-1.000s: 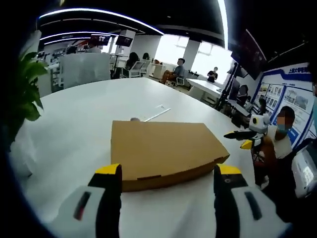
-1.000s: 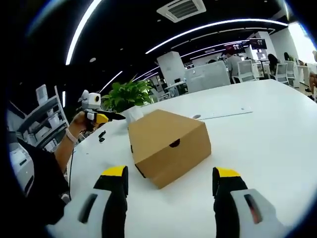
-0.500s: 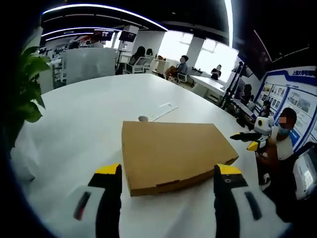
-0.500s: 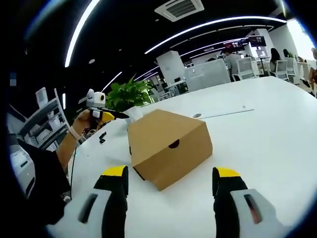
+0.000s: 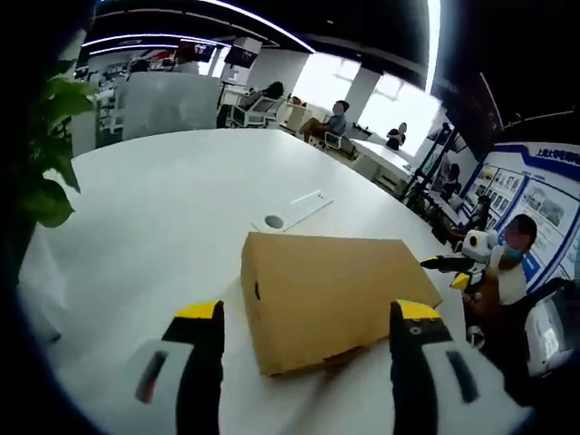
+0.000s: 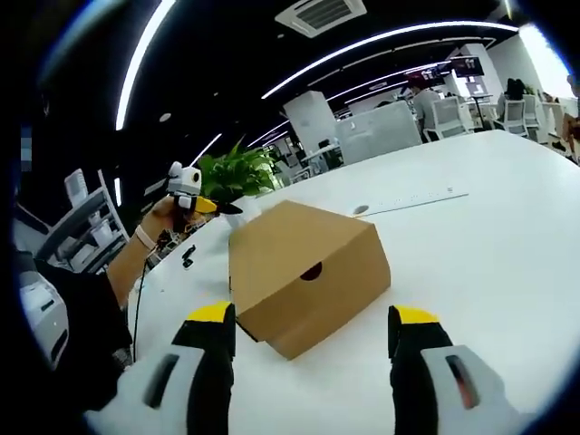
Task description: Operate the shoe box by opening the lid, removing the specified soft item, and placing it in the target area until the item is outside and the box remains undamaged.
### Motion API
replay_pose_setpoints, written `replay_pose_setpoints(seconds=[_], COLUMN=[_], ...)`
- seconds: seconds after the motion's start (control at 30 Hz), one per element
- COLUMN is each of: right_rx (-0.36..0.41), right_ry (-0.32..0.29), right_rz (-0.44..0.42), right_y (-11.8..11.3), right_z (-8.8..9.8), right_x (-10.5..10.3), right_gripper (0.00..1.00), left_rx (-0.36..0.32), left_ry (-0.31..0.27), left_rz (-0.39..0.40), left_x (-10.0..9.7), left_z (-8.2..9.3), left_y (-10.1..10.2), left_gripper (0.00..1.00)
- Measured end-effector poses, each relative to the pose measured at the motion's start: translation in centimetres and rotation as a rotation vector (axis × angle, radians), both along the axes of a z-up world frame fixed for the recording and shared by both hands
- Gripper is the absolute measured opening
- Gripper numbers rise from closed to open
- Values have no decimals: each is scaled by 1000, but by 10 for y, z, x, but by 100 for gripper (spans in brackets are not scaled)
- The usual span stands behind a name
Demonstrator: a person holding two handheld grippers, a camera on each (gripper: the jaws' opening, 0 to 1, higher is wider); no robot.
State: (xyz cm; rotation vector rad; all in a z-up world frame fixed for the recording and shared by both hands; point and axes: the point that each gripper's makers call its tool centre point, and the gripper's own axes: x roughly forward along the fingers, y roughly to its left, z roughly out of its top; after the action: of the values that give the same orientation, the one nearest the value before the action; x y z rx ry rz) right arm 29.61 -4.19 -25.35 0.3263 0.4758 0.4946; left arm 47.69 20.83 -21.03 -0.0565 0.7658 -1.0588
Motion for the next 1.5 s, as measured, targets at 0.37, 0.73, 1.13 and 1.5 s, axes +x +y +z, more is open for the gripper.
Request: replay_pose_setpoints(seconds=[0.37, 0.73, 1.13, 1.5], right_rx=[24, 97, 164, 182], right_ry=[17, 49, 107, 125], right_rz=[12, -2, -10, -16], right_y=[4, 13, 29, 32], right_z=[3, 1, -11, -15], right_x=[14, 23, 32, 35], right_gripper=[70, 70, 68, 63], left_rx=[-53, -82, -79, -85], left_ry=[102, 171, 216, 237], left_rz=[-22, -63, -100, -102], left_x=[15, 6, -7, -14], left_z=[-11, -18, -27, -29], left_y=[-13, -17, -25, -28], left_gripper=[73, 71, 71, 71])
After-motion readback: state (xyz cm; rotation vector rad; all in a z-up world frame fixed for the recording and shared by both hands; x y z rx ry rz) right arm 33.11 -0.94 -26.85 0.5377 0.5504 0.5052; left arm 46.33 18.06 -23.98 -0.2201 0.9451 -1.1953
